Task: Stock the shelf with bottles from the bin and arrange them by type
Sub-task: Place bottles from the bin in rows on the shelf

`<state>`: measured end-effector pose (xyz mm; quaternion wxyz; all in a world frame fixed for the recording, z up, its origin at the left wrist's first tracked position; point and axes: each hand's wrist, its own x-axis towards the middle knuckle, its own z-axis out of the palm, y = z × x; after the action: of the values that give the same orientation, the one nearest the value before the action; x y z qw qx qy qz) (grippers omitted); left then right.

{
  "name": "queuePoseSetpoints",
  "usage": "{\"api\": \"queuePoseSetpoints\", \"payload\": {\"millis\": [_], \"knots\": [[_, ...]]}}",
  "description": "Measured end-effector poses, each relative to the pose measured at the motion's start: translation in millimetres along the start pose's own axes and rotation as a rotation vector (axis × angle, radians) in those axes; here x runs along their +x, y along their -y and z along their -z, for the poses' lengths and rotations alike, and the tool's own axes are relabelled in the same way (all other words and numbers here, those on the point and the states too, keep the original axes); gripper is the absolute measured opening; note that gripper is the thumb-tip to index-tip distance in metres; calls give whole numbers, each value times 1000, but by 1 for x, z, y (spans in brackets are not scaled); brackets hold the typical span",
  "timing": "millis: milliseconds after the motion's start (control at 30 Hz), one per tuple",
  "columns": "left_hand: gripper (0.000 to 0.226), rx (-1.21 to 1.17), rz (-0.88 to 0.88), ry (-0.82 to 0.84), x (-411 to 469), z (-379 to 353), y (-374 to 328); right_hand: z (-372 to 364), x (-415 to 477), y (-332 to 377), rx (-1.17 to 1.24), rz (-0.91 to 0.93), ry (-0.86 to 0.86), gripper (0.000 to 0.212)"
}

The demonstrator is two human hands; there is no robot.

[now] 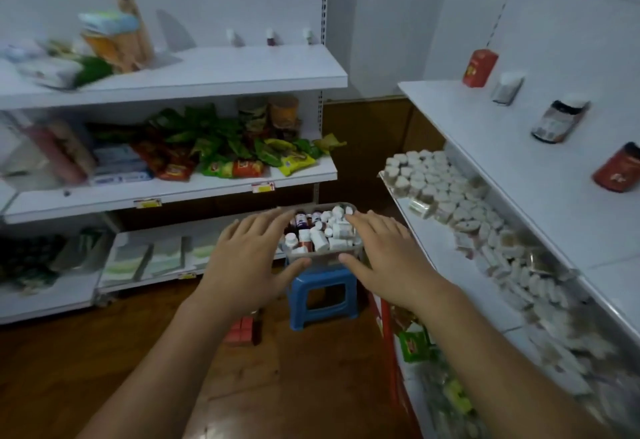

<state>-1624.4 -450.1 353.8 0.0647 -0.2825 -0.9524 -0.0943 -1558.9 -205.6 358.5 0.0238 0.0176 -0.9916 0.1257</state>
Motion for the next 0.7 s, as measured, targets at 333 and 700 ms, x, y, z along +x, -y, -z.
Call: {"api": "queuePoseSetpoints", "payload": {"millis": [333,700], "knots": [[85,-126,23,133,86,-61,70,-61,102,-34,114,-190,111,72],[93,-243,214,406,208,-199,60,-151,215,-148,280,-349,270,75]]}}
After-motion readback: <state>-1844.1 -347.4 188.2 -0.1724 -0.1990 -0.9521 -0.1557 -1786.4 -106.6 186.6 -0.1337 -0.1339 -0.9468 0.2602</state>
